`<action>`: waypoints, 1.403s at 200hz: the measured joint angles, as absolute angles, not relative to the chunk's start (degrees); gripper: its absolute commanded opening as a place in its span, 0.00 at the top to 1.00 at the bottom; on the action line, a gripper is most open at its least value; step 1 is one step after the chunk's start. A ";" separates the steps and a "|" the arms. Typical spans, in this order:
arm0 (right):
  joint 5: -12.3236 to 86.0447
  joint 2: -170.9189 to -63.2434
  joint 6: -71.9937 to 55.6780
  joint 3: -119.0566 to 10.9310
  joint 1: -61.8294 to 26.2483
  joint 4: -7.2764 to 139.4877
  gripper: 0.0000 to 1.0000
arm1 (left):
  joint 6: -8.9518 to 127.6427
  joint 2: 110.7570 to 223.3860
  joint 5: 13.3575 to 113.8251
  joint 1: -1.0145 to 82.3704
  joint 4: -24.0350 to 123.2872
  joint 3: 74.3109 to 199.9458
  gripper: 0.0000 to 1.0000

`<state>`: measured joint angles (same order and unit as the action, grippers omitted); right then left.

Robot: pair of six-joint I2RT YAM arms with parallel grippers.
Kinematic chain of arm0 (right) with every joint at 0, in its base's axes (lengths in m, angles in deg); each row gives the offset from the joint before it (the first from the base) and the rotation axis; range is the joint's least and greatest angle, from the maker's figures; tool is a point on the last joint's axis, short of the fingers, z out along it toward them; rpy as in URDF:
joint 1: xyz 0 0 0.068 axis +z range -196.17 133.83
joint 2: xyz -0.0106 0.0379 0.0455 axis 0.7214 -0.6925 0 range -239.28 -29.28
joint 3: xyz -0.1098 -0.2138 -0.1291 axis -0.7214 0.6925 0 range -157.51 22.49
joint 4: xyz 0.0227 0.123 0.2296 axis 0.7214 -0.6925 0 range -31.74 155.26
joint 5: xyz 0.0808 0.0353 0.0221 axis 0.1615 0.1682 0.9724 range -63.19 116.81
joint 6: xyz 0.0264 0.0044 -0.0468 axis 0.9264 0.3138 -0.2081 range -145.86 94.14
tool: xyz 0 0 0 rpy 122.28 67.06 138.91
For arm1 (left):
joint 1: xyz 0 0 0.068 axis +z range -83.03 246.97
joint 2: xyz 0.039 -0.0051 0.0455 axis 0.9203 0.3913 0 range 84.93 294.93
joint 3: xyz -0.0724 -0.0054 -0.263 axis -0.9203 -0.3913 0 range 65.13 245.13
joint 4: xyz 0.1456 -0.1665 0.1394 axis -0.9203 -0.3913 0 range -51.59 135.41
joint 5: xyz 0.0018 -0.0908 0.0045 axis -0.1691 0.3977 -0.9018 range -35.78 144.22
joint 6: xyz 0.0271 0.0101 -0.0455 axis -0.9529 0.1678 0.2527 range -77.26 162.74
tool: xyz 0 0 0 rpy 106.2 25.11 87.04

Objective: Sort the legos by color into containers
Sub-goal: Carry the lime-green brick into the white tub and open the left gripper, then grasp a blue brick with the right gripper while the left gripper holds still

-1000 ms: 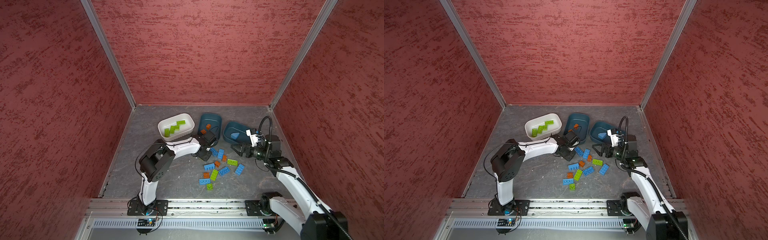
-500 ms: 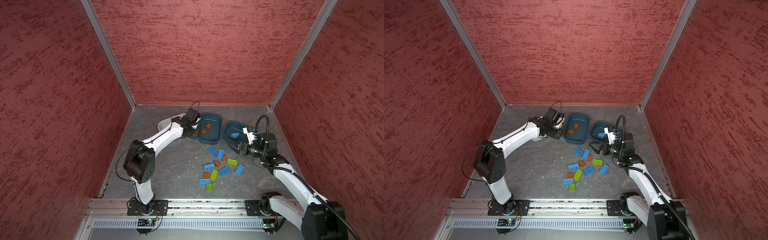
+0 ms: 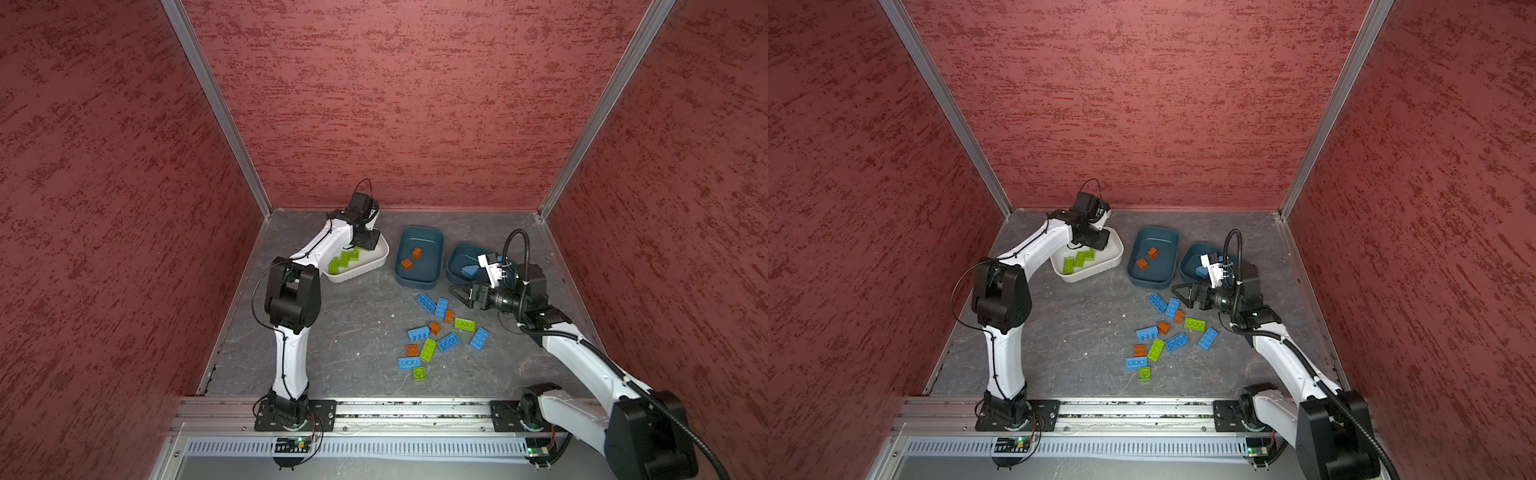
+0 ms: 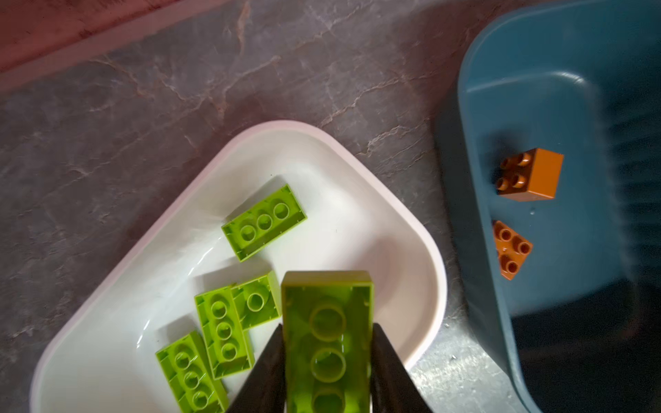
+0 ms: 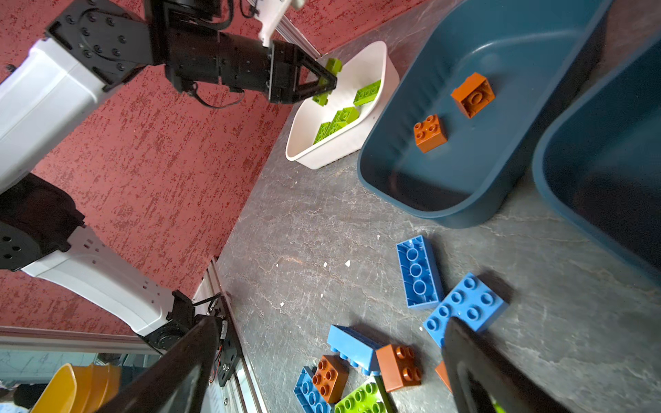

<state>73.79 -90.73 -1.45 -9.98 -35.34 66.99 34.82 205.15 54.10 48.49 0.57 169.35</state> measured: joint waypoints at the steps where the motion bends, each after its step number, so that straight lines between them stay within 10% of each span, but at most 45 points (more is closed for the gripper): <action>1: 73.75 -90.73 -1.43 -9.98 -35.32 66.97 0.01 | 34.75 205.26 54.12 48.51 0.54 169.35 0.64; 65: 72.61 -90.73 -1.48 -9.98 -34.95 66.34 0.01 | 31.14 210.64 55.52 49.30 4.98 168.83 0.58; 154: 71.60 -90.86 -4.40 -11.51 -33.22 63.08 0.01 | 31.49 207.43 58.47 49.34 2.32 168.83 0.08; 280: 64.81 -100.15 -34.76 -22.13 -18.16 45.60 0.05 | 47.25 172.98 79.06 49.47 2.56 135.04 0.02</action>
<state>64.81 -100.15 -34.76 -22.13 -18.16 45.60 47.25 172.98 79.06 49.47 2.56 135.04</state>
